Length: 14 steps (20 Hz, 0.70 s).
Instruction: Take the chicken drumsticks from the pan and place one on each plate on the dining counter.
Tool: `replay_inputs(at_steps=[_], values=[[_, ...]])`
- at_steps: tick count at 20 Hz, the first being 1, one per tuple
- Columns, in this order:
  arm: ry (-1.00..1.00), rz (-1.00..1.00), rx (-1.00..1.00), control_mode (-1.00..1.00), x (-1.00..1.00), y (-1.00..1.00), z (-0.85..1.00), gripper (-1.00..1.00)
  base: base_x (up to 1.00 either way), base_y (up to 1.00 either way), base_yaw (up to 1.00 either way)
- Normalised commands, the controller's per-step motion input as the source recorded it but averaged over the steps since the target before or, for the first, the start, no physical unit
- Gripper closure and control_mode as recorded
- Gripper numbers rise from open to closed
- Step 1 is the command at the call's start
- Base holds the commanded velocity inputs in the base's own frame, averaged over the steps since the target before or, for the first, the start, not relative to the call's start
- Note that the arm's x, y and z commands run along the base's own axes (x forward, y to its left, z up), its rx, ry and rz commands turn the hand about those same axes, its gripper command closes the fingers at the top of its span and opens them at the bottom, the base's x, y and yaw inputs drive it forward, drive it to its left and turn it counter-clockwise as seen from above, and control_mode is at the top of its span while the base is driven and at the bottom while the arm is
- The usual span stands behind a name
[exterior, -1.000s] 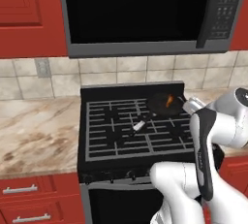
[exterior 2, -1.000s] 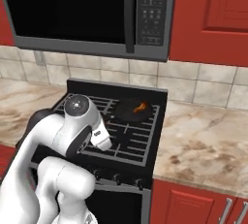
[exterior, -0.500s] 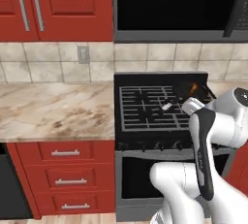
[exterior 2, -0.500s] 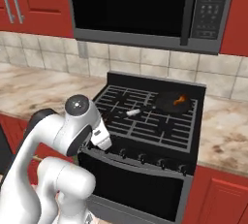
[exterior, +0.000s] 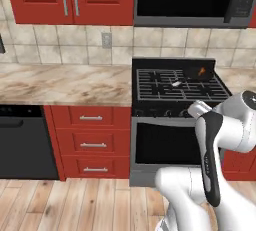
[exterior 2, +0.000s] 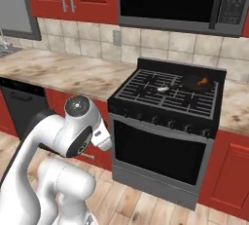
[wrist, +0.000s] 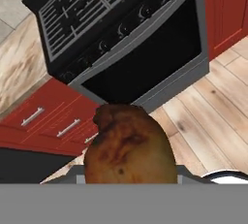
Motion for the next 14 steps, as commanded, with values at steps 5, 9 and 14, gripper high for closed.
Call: replay_inputs(at_steps=[5, 9, 14], values=[[0.00, 0.00, 0.00, 1.00, 0.00, 0.00, 0.00, 1.00, -0.29, 0.63, 0.29], [0.00, 0.00, 0.00, 1.00, 0.00, 0.00, 0.00, 1.00, -0.01, 0.40, 0.46], [0.00, 0.00, 0.00, 1.00, 0.00, 0.00, 0.00, 1.00, -0.12, 0.14, 0.60]])
